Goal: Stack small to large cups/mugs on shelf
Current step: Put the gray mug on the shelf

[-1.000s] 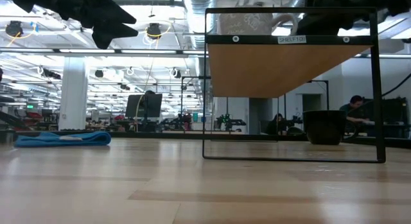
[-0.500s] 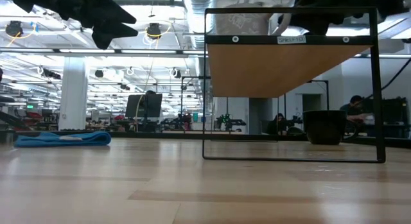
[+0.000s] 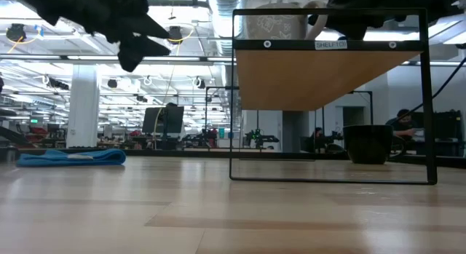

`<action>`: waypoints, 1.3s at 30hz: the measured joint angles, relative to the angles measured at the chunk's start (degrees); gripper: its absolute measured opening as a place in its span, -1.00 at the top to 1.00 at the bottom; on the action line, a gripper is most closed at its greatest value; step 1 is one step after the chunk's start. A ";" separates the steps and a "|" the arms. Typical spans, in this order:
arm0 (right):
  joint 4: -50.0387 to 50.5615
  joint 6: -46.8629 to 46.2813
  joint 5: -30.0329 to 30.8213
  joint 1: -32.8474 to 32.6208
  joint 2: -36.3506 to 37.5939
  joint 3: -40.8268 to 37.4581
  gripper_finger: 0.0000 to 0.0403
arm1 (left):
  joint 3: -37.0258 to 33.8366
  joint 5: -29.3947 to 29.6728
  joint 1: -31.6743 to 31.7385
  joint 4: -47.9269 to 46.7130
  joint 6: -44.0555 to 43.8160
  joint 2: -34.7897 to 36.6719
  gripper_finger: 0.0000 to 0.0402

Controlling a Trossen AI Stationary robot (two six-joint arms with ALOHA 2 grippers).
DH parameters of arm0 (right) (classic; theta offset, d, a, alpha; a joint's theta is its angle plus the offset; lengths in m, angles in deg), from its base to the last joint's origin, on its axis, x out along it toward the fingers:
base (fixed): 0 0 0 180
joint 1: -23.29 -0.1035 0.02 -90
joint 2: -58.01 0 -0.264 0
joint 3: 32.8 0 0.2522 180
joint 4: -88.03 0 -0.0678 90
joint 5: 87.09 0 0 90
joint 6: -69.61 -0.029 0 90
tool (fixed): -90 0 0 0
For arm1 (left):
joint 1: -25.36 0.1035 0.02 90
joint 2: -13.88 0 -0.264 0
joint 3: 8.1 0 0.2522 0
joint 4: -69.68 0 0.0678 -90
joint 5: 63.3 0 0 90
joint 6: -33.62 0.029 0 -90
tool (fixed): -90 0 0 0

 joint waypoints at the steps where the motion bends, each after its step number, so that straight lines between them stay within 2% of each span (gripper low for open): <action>1: -0.19 -0.02 -0.48 0.01 0.05 0.00 0.83 | 0.00 0.03 0.01 0.77 -0.03 -0.86 0.17; 6: -0.02 0.13 -2.26 0.01 0.01 0.00 0.83 | 0.00 -0.27 -0.01 9.04 -0.17 -5.04 0.17; 10: 0.09 1.43 -2.28 0.04 0.23 0.00 0.83 | 0.00 -2.96 0.01 17.67 -1.24 -9.42 0.17; 20: 0.90 1.47 -2.28 0.10 0.36 0.00 0.83 | 0.99 -7.28 0.01 28.35 -4.45 -19.28 0.17; 25: 0.90 1.47 -2.28 0.03 0.36 0.00 0.83 | 4.81 -8.20 0.27 29.27 -3.68 -23.67 0.17; 31: 0.90 1.47 -2.28 0.01 0.36 0.00 0.83 | 9.87 -15.02 1.55 29.34 -2.88 -30.42 0.17; 39: 0.38 1.49 -2.28 0.01 0.36 0.00 0.83 | 16.62 -19.44 2.73 29.00 -1.54 -36.86 0.17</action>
